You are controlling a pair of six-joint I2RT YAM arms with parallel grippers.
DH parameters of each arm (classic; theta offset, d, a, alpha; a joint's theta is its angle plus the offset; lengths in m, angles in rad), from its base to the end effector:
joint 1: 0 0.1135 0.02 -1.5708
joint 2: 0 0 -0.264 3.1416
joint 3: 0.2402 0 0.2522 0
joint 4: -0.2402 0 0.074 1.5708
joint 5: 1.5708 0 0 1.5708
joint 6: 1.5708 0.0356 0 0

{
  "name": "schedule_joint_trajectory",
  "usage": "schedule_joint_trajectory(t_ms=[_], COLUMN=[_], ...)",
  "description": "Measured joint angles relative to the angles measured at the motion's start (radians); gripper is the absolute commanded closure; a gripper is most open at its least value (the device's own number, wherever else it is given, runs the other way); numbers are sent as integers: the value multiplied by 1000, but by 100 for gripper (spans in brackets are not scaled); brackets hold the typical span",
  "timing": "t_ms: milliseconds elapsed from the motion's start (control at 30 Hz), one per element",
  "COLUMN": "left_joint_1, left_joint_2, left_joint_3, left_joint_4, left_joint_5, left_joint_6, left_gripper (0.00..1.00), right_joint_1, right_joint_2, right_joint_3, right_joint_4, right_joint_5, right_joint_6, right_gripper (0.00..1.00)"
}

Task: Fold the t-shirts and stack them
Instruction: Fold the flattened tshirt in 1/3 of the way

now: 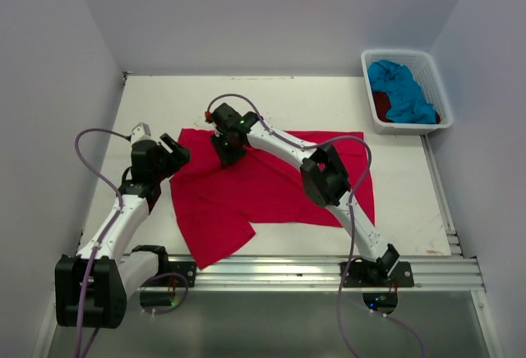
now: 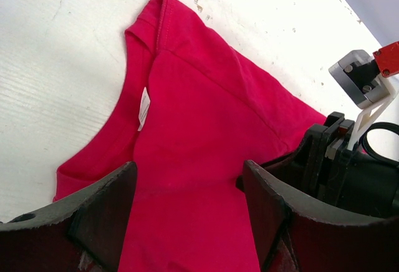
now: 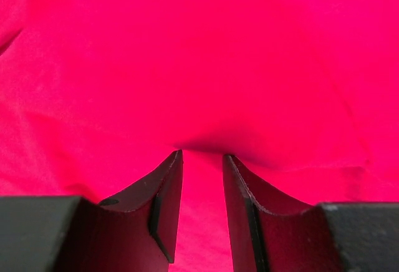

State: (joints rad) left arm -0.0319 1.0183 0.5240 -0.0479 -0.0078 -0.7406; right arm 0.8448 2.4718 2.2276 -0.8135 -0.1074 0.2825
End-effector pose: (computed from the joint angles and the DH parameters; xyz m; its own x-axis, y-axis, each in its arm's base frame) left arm 0.2193 -0.0067 0.2183 -0.3977 -0.6624 -0.6349 -0.3294 0.7489 -0.5750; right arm 0.3509 0.4010 0.1811 -0.7725 -0.4527 -0.4454 -0.5864 0.7777 0.2265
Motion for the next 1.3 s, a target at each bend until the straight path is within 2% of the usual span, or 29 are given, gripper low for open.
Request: schedule_joint_trajectory(t_ms=[167, 500, 600, 867, 1300], left_joint_1=[0, 0, 0, 0, 1], left_joint_2=[-2, -13, -13, -13, -13], left_joint_3=[0, 0, 0, 0, 0], left_joint_4=[0, -1, -2, -3, -3], left_joint_5=[0, -3, -5, -6, -6], left_joint_6=[0, 0, 0, 0, 0], left_gripper=[27, 27, 27, 27, 27], right_joint_1=[0, 0, 0, -1, -1], right_joint_2=[23, 43, 43, 24, -64], right_joint_3=[20, 39, 37, -13, -150], right_joint_4=[-12, -18, -16, 32, 76], right_joint_5=[65, 77, 83, 92, 119], right_joint_6=[-1, 0, 1, 15, 4], right_gripper=[64, 65, 69, 100, 100])
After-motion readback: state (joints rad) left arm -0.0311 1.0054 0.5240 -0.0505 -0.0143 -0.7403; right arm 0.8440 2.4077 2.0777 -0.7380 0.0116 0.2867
